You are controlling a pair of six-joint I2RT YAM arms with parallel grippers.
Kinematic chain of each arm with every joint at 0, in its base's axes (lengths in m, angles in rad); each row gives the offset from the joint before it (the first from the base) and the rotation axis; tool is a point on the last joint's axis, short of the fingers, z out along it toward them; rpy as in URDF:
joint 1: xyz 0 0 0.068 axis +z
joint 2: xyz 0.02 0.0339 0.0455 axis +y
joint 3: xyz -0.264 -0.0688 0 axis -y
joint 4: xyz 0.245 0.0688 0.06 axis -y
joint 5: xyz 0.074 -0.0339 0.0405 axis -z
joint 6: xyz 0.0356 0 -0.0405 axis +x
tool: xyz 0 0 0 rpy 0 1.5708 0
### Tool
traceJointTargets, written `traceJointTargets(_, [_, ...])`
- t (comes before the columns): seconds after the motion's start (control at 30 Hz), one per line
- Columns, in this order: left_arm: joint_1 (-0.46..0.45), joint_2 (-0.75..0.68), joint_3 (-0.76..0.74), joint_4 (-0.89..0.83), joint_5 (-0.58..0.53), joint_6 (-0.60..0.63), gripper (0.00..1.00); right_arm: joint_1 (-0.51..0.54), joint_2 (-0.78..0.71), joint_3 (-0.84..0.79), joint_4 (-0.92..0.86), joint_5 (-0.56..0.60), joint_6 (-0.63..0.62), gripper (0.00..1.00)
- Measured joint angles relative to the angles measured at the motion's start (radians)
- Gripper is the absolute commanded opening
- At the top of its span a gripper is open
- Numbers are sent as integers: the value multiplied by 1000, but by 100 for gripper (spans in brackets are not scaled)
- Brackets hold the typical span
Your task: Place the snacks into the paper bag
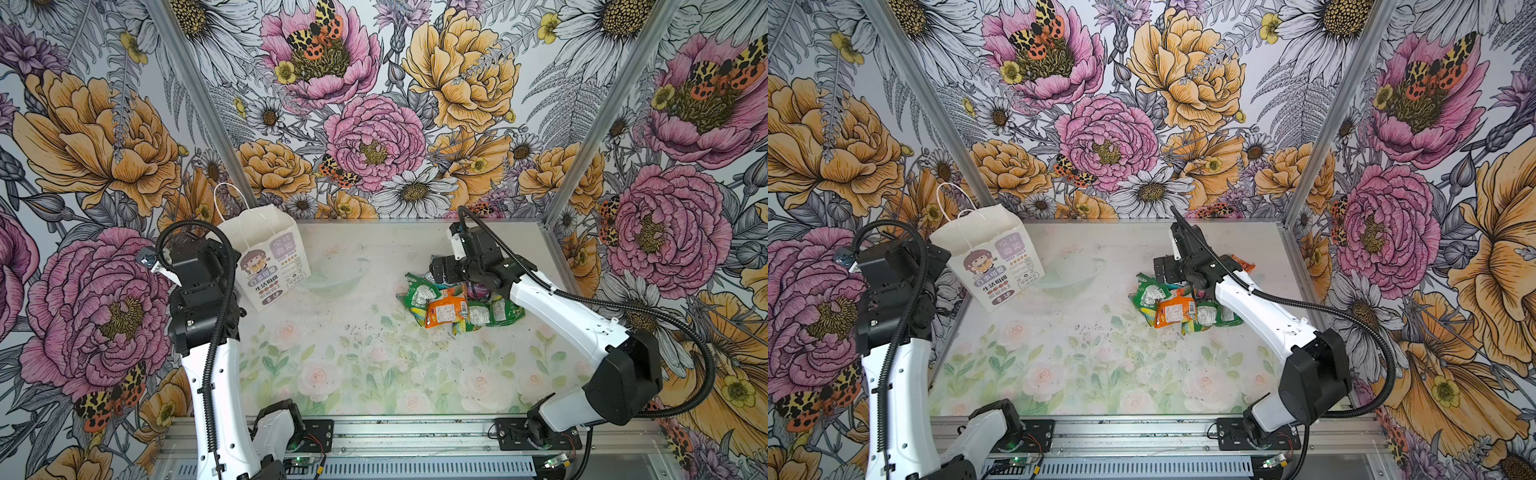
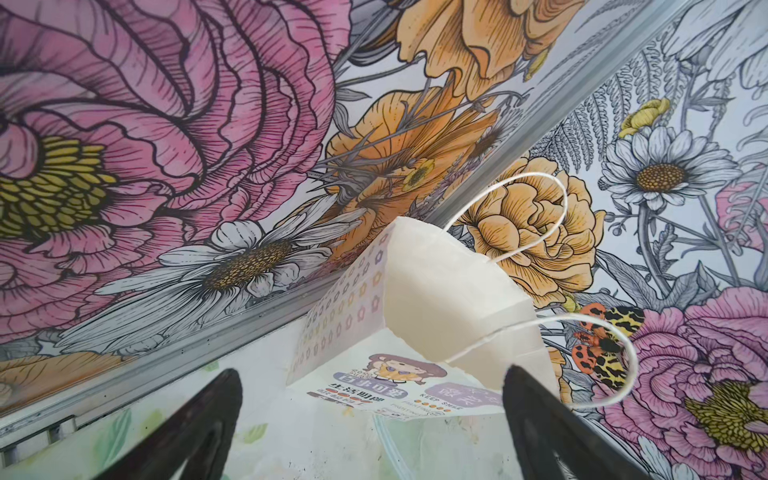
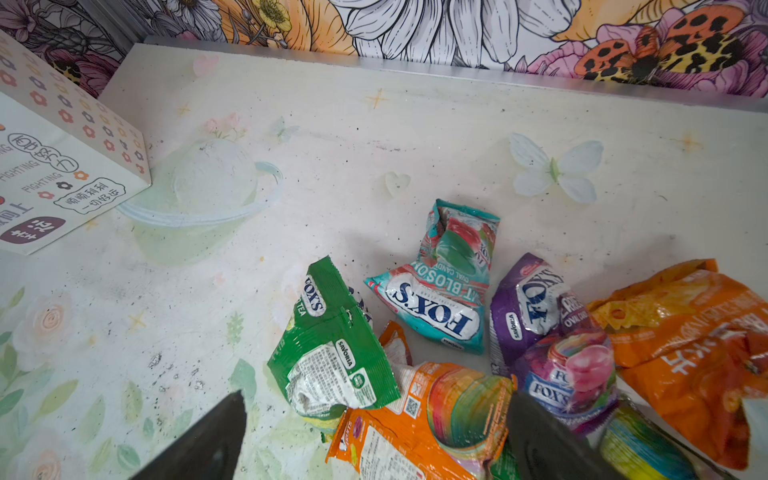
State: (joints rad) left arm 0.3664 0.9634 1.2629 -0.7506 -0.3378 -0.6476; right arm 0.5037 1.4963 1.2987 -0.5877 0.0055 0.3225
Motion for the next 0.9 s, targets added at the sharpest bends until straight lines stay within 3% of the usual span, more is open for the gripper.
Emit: traceJointTargets(0.9, [55, 327, 127, 0, 7, 11, 99, 45, 102, 67, -6, -35, 107, 99])
